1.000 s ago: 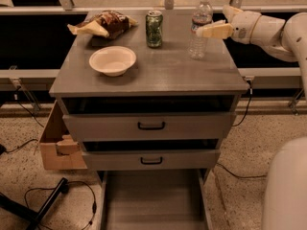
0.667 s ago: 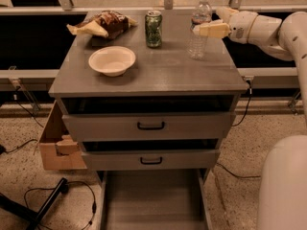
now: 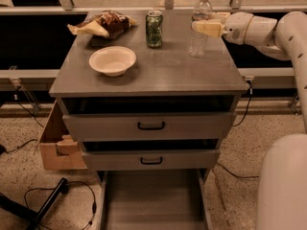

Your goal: Place water bottle into bottom drawer

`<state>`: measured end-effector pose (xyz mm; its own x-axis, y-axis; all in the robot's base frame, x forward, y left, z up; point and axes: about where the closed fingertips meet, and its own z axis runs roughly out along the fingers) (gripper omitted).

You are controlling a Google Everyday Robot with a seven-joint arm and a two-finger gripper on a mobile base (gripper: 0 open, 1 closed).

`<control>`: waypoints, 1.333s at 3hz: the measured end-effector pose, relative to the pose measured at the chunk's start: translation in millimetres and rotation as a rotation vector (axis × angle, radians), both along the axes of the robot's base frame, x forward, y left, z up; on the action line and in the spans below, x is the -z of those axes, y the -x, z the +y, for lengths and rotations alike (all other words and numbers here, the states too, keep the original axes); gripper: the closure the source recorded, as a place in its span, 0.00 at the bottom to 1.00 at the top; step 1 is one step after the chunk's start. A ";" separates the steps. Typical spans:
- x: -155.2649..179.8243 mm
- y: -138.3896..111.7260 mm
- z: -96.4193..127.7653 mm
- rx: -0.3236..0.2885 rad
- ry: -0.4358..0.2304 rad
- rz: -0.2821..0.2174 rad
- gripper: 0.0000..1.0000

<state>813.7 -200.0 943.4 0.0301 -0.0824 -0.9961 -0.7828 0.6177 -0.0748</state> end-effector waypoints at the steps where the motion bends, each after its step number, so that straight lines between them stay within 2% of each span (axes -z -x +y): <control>1: -5.6 10.7 4.1 -0.001 0.029 0.001 0.85; 2: -26.0 31.2 4.5 0.005 0.099 -0.007 1.00; 3: -67.8 70.3 -1.8 0.031 0.178 -0.035 1.00; 4: -113.4 122.7 -11.0 0.088 0.223 -0.095 1.00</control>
Offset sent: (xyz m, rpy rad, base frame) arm -0.0717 0.0005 0.0676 -0.2075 -0.0350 -0.0274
